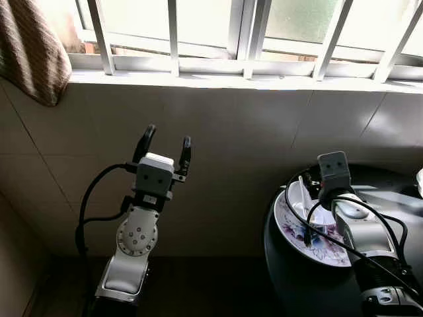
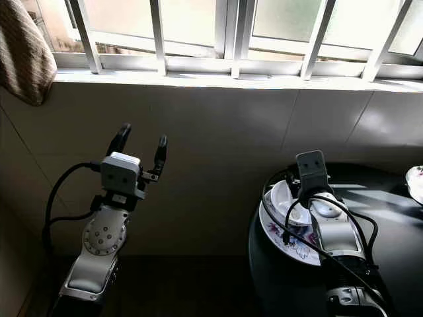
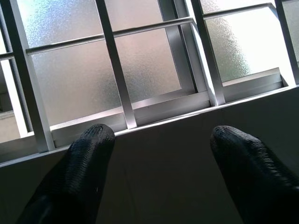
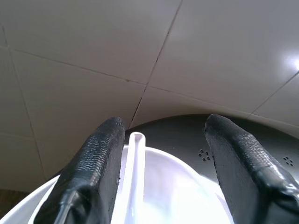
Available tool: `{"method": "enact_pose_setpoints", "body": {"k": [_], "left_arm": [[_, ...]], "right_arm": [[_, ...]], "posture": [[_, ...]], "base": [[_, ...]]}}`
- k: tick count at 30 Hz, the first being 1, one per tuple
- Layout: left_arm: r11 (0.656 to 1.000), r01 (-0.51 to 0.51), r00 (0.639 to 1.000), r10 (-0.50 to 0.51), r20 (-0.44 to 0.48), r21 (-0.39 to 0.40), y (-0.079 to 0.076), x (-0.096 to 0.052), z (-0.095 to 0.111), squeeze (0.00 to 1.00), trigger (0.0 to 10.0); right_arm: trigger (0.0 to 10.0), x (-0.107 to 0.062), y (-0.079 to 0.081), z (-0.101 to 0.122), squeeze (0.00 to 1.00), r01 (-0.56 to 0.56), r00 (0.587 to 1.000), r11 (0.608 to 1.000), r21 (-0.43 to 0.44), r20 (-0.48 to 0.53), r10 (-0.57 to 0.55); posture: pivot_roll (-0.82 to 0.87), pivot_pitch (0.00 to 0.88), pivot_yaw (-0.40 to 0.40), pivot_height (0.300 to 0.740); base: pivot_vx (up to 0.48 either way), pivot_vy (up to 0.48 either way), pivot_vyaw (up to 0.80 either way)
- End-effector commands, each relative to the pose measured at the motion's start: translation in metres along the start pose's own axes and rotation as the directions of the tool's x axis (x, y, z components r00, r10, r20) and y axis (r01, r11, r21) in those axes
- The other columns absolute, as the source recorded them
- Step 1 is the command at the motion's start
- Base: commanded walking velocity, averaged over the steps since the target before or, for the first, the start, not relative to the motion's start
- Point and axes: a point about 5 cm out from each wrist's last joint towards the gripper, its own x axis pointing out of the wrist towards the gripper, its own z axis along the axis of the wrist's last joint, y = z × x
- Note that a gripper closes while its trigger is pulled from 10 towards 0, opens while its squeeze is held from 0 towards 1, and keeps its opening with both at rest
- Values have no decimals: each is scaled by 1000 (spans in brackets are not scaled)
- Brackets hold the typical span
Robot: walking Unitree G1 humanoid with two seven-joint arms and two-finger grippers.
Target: Kitchen organization
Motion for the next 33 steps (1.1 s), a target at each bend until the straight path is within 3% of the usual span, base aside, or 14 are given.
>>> {"method": "enact_pose_setpoints", "body": {"k": [1,7,11,13,16,20,27,31,33], "left_arm": [[1000,13,1000,-13,1,-2,-1,3,1,0,10000],[1000,6,1000,-6,-2,5,2,3,0,0,10000],[1000,4,1000,-4,-6,9,3,2,0,0,10000],[1000,5,1000,-5,-6,9,3,3,0,0,10000],[1000,5,1000,-5,-6,11,4,3,0,0,10000],[1000,5,1000,-5,-8,16,5,4,-1,0,10000],[1000,5,1000,-5,-10,18,5,3,-1,0,10000],[1000,5,1000,-5,-15,18,5,3,-2,0,10000],[1000,7,1000,-7,-20,15,4,3,-3,0,10000]], "right_arm": [[10000,2,-8,-4,0,-10,999,1000,5,-49,10],[10000,5,-10,-13,0,-45,992,998,47,-120,50],[10000,7,-9,-23,0,-100,978,986,131,-170,122],[10000,8,-6,-28,0,-167,963,982,92,-197,182],[10000,8,-9,-33,0,-142,961,986,83,-229,158],[10000,9,-14,-41,0,-95,954,979,180,-264,141],[10000,6,-21,-55,0,-74,931,987,145,-343,121],[10000,4,-22,-61,0,-72,920,980,183,-367,136],[10000,4,-16,-64,0,-102,910,963,249,-368,191]], "posture": [[8,0,-47,740],[16,0,-51,740],[18,0,-50,740],[20,0,-49,740],[21,0,-49,740],[25,0,-50,740],[25,0,-52,740],[22,0,-51,740],[20,0,-52,740]], "base": [[0,0,0],[0,0,0],[0,0,0],[0,0,0],[0,0,0],[0,0,0],[0,0,0],[0,0,0],[0,0,0]]}}
